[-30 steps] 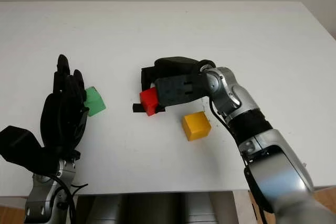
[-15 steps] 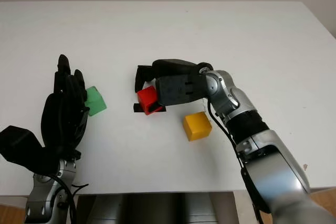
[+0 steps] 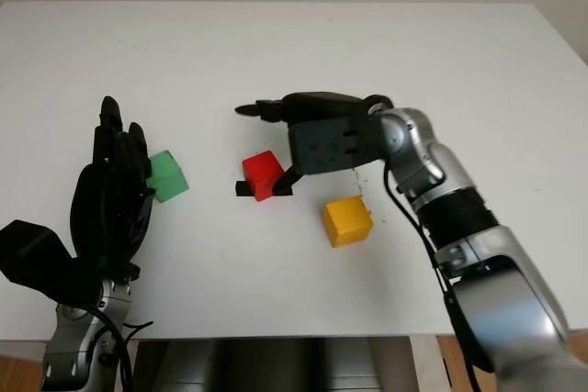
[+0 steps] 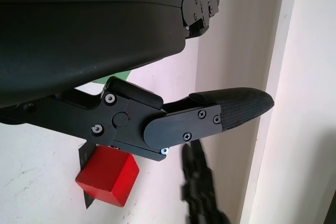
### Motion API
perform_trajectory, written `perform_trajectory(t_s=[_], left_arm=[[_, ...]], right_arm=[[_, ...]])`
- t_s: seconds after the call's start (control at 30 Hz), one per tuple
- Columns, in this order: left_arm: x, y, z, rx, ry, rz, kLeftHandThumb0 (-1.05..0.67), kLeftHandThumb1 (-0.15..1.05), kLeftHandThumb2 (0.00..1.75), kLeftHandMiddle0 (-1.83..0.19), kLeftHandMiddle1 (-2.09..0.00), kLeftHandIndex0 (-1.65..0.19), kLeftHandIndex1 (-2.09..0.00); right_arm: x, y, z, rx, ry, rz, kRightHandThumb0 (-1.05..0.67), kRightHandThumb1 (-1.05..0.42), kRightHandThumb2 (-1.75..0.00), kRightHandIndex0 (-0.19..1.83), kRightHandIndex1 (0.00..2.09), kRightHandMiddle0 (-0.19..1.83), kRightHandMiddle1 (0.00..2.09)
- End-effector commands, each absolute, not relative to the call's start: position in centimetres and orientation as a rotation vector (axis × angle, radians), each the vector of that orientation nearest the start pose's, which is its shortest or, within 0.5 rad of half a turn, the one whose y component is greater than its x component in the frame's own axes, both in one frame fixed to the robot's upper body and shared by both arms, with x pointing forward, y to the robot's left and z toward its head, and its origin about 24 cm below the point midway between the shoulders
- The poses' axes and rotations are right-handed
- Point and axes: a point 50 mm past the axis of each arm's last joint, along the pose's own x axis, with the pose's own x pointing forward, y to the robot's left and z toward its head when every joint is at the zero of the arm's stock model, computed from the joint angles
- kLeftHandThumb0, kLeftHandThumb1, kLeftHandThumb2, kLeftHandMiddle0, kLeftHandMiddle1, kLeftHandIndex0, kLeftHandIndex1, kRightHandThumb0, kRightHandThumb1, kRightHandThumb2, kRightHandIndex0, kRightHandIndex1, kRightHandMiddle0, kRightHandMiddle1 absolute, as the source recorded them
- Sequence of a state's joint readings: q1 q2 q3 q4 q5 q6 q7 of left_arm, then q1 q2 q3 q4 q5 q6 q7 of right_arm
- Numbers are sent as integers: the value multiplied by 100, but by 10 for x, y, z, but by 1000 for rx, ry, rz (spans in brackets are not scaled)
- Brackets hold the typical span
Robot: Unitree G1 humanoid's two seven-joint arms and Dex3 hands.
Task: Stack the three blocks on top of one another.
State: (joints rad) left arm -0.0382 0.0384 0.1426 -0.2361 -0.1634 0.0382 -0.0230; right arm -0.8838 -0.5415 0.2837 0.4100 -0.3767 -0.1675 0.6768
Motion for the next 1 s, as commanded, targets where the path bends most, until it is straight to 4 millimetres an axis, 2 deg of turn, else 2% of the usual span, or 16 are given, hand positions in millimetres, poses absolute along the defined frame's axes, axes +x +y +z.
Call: perform_trajectory(t_s=[0.0,0.1,0.23,0.37,0.5,0.63,0.8,0.97], left_arm=[[251,186,102,-99,-235,83,-76,105,63,19,0,19,0],[249,187,102,-93,-232,85,-76,105,64,19,0,19,0],[248,189,102,-90,-232,82,-76,105,64,19,0,19,0],[249,189,103,-89,-232,66,-76,105,64,19,0,19,0],[250,190,105,-81,-236,59,-75,105,66,19,0,19,0],[252,191,108,-66,-238,59,-75,105,67,19,0,19,0],[253,194,110,-58,-235,47,-75,105,69,19,0,19,0],[254,195,111,-62,-239,52,-75,105,68,19,0,19,0]], right_arm=[[359,-157,219,-1181,-238,676,-81,-91,-6,-12,10,-7,7],[346,-182,234,-1163,-232,597,-75,-91,-6,0,13,13,14],[322,-210,249,-1185,-209,490,-72,-92,-6,11,12,27,13],[291,-239,249,-1208,-223,441,-69,-93,-5,21,11,39,13],[267,-245,241,-1275,-248,461,-76,-94,-6,24,8,41,10],[246,-240,221,-1368,-314,454,-77,-92,-5,20,6,40,8],[238,-233,198,-1419,-334,483,-76,-92,-5,16,4,38,6],[239,-223,177,-1463,-370,470,-78,-91,-5,15,4,40,7]])
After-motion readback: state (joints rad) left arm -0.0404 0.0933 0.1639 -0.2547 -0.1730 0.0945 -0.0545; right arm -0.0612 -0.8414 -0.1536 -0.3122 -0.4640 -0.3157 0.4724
